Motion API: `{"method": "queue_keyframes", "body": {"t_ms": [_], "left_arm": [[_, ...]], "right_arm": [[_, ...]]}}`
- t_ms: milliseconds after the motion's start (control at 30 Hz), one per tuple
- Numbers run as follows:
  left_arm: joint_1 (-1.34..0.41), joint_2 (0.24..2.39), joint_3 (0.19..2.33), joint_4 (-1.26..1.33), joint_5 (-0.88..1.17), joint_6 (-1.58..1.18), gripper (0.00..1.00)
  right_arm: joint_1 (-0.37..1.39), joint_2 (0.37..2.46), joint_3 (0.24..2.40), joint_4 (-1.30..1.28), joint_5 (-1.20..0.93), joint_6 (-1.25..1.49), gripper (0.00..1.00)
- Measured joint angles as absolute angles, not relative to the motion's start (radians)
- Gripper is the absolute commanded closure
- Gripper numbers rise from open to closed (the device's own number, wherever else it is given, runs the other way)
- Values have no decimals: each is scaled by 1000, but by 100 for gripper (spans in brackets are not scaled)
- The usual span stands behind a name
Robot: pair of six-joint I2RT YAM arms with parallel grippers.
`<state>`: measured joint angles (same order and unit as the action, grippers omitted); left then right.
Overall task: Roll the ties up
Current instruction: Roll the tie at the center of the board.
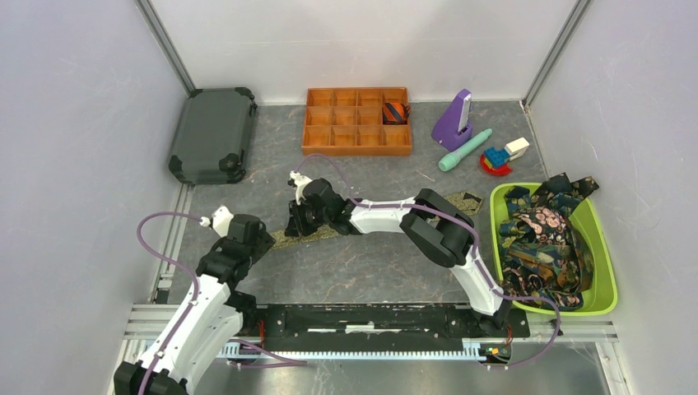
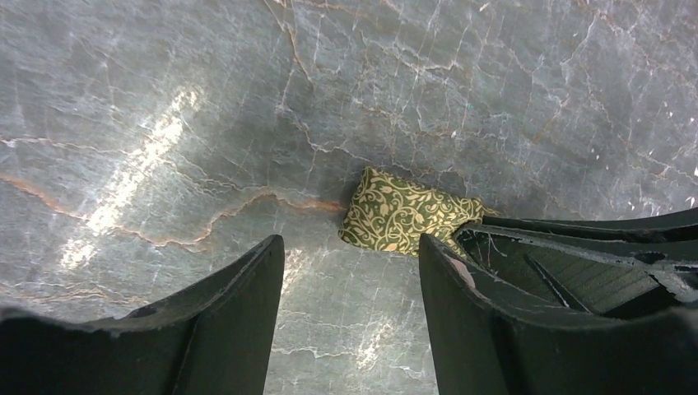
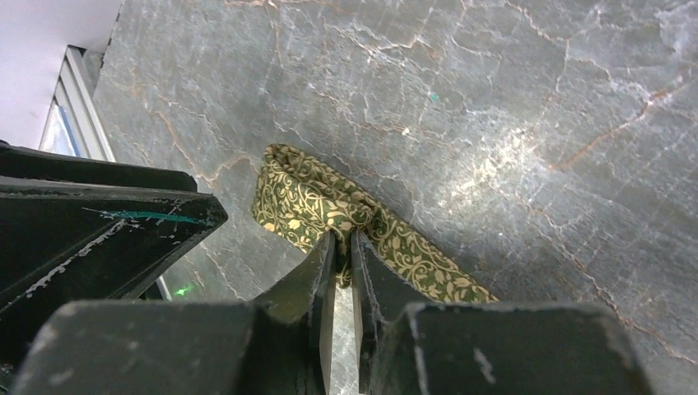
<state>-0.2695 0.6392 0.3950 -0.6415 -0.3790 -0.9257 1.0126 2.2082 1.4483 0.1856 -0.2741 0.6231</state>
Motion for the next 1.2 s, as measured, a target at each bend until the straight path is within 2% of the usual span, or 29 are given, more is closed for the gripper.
{"method": "queue_keyframes", "body": {"t_ms": [367, 900, 1100, 1200], "left_arm": [[-270, 639, 316, -535, -355, -957, 41], [-270, 683, 231, -387, -330, -997, 60], [-270, 748, 231, -336, -339, -1017, 60], [-270, 778, 239, -320, -340, -1017, 68]], "right_arm": [[1013, 2208, 1367, 266, -270, 624, 92], [1011, 2208, 1343, 314, -272, 632, 92], [1008, 2208, 1339, 321, -274, 633, 92], [1006, 2208, 1338, 322, -277, 634, 92]]}}
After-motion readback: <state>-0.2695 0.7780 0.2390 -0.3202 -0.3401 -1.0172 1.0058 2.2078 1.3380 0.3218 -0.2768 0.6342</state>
